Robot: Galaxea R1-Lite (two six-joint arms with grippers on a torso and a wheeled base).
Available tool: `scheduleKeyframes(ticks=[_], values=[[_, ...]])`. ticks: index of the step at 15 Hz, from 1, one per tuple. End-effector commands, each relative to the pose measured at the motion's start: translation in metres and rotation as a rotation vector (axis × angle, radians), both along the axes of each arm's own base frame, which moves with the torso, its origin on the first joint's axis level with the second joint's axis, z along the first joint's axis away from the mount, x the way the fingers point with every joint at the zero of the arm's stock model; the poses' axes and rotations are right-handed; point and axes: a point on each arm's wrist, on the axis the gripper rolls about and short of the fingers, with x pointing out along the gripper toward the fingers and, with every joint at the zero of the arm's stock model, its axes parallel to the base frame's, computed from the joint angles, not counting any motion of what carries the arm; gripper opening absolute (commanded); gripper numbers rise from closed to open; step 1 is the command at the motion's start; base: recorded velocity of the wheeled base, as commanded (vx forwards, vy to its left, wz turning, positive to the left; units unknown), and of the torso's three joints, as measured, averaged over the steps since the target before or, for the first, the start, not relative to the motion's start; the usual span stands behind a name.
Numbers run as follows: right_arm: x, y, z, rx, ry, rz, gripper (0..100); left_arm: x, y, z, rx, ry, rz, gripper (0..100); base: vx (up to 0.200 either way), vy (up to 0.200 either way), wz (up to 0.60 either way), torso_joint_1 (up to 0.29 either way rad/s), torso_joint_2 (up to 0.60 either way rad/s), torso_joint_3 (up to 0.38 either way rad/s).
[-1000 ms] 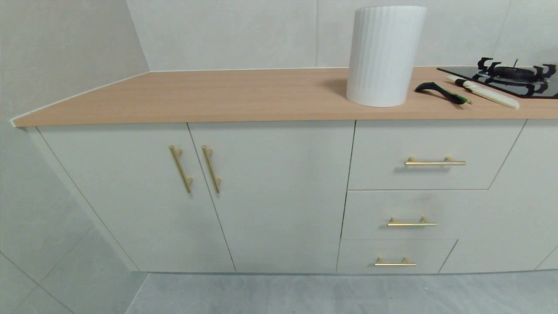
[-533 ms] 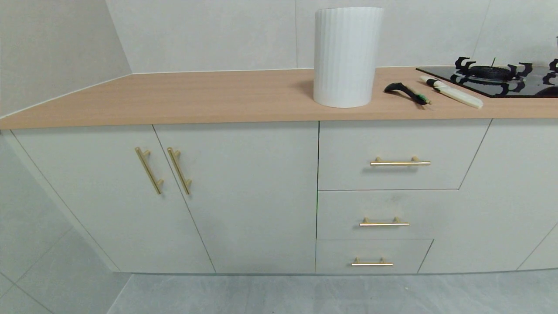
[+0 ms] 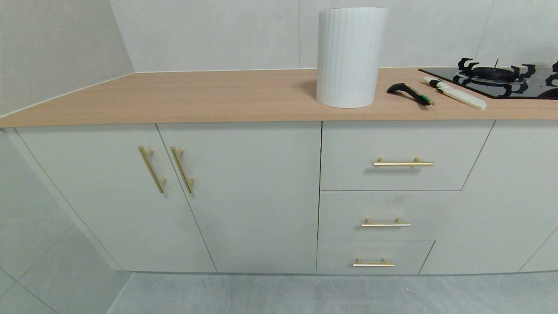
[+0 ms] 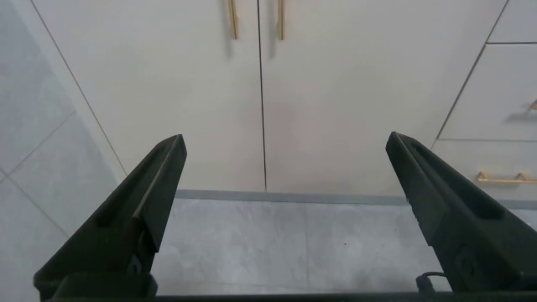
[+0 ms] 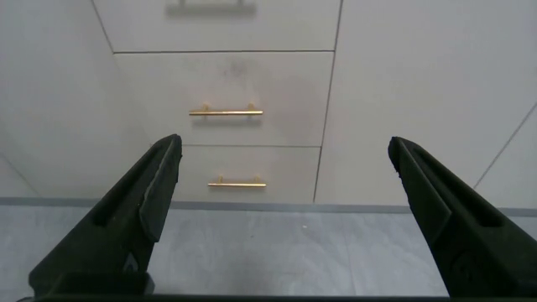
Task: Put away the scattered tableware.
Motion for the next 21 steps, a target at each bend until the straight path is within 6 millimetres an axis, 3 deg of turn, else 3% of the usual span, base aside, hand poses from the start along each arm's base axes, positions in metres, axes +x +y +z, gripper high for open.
scheduleKeyframes(ticks=[1,6,8,10,21], values=[[0.0,0.0,0.0,-0.002,0.0,0.0,100,0.0,0.0,0.0,0.0,0.0,0.002,100,0.0,0.0,0.0,0.0,0.0,0.0],[0.0,0.0,0.0,-0.031,-0.001,0.003,100,0.0,0.0,0.0,0.0,0.0,0.001,100,0.0,0.0,0.0,0.0,0.0,0.0],[-0.008,0.0,0.029,-0.022,-0.104,0.017,100,0.0,0.0,0.0,0.0,0.0,0.001,100,0.0,0.0,0.0,0.0,0.0,0.0],[-0.004,0.001,0.048,-0.022,-0.063,0.053,100,0.0,0.0,0.0,0.0,0.0,0.002,100,0.0,0.0,0.0,0.0,0.0,0.0],[0.073,0.007,0.079,-0.003,0.36,0.231,100,0.0,0.0,0.0,0.0,0.0,0.001,100,0.0,0.0,0.0,0.0,0.0,0.0]])
